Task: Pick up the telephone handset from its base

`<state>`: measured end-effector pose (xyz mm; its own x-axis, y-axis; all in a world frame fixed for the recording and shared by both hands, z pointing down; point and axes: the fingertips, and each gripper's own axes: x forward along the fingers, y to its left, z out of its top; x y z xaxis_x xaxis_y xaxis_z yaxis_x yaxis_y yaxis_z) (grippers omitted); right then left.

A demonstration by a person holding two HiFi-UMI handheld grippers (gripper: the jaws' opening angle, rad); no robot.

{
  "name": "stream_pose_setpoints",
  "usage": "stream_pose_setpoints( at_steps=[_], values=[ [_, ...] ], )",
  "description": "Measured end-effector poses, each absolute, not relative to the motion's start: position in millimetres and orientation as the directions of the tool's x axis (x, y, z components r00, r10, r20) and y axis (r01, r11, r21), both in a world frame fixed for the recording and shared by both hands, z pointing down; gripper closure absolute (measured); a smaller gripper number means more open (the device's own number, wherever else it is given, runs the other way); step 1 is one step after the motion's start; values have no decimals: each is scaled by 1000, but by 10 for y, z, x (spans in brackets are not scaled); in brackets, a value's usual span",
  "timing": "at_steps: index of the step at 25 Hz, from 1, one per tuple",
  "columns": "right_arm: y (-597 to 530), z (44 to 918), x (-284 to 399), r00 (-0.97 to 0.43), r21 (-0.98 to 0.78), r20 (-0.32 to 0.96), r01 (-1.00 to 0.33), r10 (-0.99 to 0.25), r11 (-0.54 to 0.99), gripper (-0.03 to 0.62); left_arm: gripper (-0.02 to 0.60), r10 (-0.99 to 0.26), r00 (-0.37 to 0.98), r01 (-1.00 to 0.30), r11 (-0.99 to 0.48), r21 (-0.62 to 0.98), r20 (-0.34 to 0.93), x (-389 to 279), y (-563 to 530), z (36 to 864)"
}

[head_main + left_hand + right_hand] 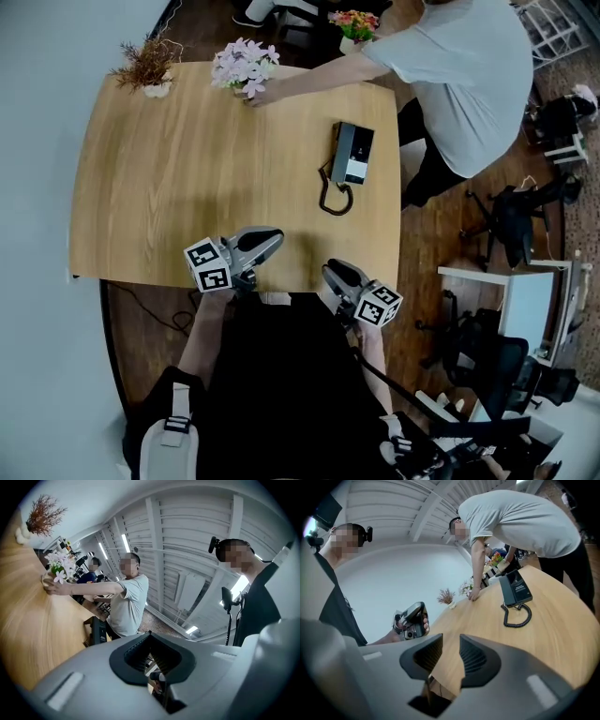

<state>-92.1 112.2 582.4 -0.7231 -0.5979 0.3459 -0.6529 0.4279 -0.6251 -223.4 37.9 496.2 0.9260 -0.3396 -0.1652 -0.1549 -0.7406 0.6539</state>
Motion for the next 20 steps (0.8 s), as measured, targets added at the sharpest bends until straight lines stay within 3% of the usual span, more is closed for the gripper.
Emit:
stream_pose_setpoints(
  at_steps=[9, 20],
  values=[
    [371, 6007, -218, -786, -701, 255, -551, -562, 453, 488, 581, -460, 887, -348, -631, 693, 27, -1609, -198, 5210],
    [-67, 6543, 753, -785, -760, 272, -530, -556, 377, 490, 534, -510, 839, -481, -531, 698, 190, -746, -736, 5729]
  ],
)
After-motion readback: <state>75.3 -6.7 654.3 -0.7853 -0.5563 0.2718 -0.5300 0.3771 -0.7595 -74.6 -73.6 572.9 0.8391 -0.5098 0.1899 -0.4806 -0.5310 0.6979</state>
